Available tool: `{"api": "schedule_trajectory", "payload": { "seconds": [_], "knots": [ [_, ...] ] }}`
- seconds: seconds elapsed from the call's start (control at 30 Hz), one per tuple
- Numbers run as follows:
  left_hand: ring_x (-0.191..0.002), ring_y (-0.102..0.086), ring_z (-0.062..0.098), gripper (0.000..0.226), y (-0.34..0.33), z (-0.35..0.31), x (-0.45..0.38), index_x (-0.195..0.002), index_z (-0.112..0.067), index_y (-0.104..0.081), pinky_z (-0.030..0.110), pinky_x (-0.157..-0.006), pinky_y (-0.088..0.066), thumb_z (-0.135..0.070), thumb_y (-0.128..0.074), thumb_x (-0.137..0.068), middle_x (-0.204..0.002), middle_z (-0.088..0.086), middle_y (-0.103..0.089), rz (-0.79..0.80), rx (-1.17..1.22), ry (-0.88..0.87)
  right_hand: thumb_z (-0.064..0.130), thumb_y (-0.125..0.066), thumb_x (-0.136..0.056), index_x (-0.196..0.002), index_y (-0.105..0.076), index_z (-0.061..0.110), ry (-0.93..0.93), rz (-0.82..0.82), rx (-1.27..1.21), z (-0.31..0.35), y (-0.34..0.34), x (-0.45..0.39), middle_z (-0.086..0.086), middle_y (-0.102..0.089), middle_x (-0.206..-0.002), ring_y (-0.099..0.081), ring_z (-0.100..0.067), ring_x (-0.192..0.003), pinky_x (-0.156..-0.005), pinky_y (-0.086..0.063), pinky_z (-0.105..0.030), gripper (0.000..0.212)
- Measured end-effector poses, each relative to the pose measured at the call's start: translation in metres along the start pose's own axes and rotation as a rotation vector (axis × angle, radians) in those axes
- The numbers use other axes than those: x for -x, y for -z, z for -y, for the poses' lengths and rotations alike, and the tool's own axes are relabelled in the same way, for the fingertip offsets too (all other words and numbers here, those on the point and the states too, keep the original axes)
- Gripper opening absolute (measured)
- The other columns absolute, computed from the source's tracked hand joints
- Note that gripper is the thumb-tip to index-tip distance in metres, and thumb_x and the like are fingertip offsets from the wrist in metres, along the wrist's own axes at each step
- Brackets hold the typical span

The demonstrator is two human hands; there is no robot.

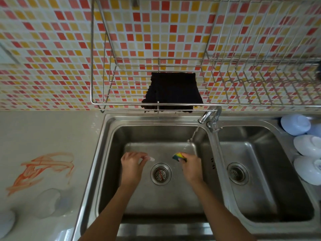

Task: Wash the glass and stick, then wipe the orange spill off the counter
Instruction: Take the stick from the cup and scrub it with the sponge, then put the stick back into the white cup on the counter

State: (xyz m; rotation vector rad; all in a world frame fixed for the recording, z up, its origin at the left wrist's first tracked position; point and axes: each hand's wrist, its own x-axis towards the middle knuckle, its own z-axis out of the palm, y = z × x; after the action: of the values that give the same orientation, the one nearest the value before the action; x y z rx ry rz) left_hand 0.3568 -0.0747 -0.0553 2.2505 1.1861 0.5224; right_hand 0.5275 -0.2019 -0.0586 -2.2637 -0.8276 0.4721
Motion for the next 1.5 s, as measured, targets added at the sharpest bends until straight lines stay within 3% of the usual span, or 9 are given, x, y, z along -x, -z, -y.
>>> {"api": "schedule_trajectory", "payload": {
  "seconds": [0.33,0.6,0.8,0.93,1.17,1.27,1.37,1.43,1.5],
  "knots": [
    [-0.093,-0.058,0.018,0.010,0.035,-0.002,0.020,-0.089,-0.021,-0.074,0.043,-0.096,-0.036,-0.025,-0.075,-0.080,-0.086,-0.005,-0.071,-0.099,-0.089,-0.165,-0.002,-0.066,-0.084,-0.104,-0.075,0.012,0.089,-0.071,-0.060,0.029,0.015,0.021,-0.005,-0.075,-0.100,-0.064,-0.007,-0.084,-0.077,-0.032,0.007,0.026],
    [-0.082,-0.063,0.011,0.023,0.080,-0.015,0.025,-0.091,-0.024,-0.071,0.044,-0.083,-0.051,-0.045,-0.063,-0.085,-0.083,-0.013,-0.069,-0.204,0.221,-0.023,0.019,-0.053,-0.097,-0.117,-0.066,0.016,0.334,-0.141,-0.268,0.118,0.063,0.031,-0.002,-0.056,-0.112,-0.053,-0.011,-0.102,-0.091,-0.037,-0.013,0.024],
    [-0.082,-0.061,-0.010,0.010,0.119,-0.035,0.026,-0.095,-0.021,-0.068,0.003,-0.069,-0.043,-0.026,-0.068,-0.087,-0.082,-0.016,-0.066,-0.259,0.362,-0.037,0.028,-0.063,-0.092,-0.124,-0.061,0.022,0.497,-0.243,-0.363,0.209,0.111,0.016,0.004,-0.068,-0.104,-0.063,-0.009,-0.093,-0.076,-0.053,-0.023,0.033],
    [-0.081,-0.060,-0.015,0.006,0.137,-0.036,0.030,-0.094,-0.025,-0.066,0.000,-0.067,-0.042,-0.024,-0.067,-0.088,-0.081,-0.021,-0.065,-0.226,0.382,-0.027,0.030,-0.061,-0.093,-0.128,-0.055,0.011,0.409,-0.222,-0.380,0.254,0.113,-0.033,-0.003,-0.066,-0.114,-0.064,-0.015,-0.098,-0.076,-0.055,-0.027,0.040],
    [-0.082,-0.063,-0.004,0.008,0.157,-0.030,0.045,-0.092,-0.025,-0.070,0.002,-0.068,-0.043,-0.021,-0.071,-0.085,-0.082,-0.017,-0.068,-0.298,0.402,0.039,0.007,-0.054,-0.094,-0.100,-0.063,-0.001,0.219,0.055,0.082,0.266,0.072,-0.107,-0.016,-0.065,-0.101,-0.065,-0.030,-0.091,-0.076,-0.055,-0.038,0.014],
    [-0.084,-0.063,-0.003,0.012,0.161,-0.025,0.057,-0.096,-0.021,-0.074,-0.002,-0.072,-0.039,-0.024,-0.072,-0.084,-0.086,-0.012,-0.071,-0.333,0.387,0.068,0.005,-0.051,-0.090,-0.098,-0.062,0.007,0.243,-0.064,0.254,0.259,0.063,-0.106,-0.013,-0.064,-0.101,-0.062,-0.032,-0.096,-0.069,-0.048,-0.032,0.014],
    [-0.086,-0.063,-0.001,0.014,0.162,-0.021,0.072,-0.096,-0.021,-0.074,0.005,-0.076,-0.042,-0.029,-0.071,-0.085,-0.090,-0.012,-0.072,-0.359,0.359,0.095,0.010,-0.057,-0.091,-0.121,-0.056,0.011,0.332,-0.218,0.286,0.262,0.066,-0.084,-0.014,-0.055,-0.121,-0.053,-0.034,-0.112,-0.088,-0.051,-0.044,0.030],
    [-0.086,-0.064,0.000,0.015,0.163,-0.020,0.080,-0.096,-0.022,-0.074,0.010,-0.076,-0.045,-0.033,-0.070,-0.085,-0.089,-0.012,-0.072,-0.379,0.356,0.115,0.017,-0.059,-0.092,-0.126,-0.056,0.012,0.473,-0.322,0.113,0.265,0.076,-0.053,-0.011,-0.056,-0.124,-0.055,-0.028,-0.113,-0.094,-0.049,-0.040,0.034],
    [-0.083,-0.064,0.000,0.014,0.161,-0.018,0.090,-0.093,-0.023,-0.072,0.012,-0.074,-0.048,-0.034,-0.070,-0.085,-0.085,-0.013,-0.071,-0.392,0.354,0.129,0.018,-0.057,-0.093,-0.110,-0.064,0.012,0.575,-0.388,-0.149,0.257,0.082,-0.017,-0.006,-0.068,-0.103,-0.063,-0.019,-0.093,-0.077,-0.048,-0.021,0.020]
  ]
}}
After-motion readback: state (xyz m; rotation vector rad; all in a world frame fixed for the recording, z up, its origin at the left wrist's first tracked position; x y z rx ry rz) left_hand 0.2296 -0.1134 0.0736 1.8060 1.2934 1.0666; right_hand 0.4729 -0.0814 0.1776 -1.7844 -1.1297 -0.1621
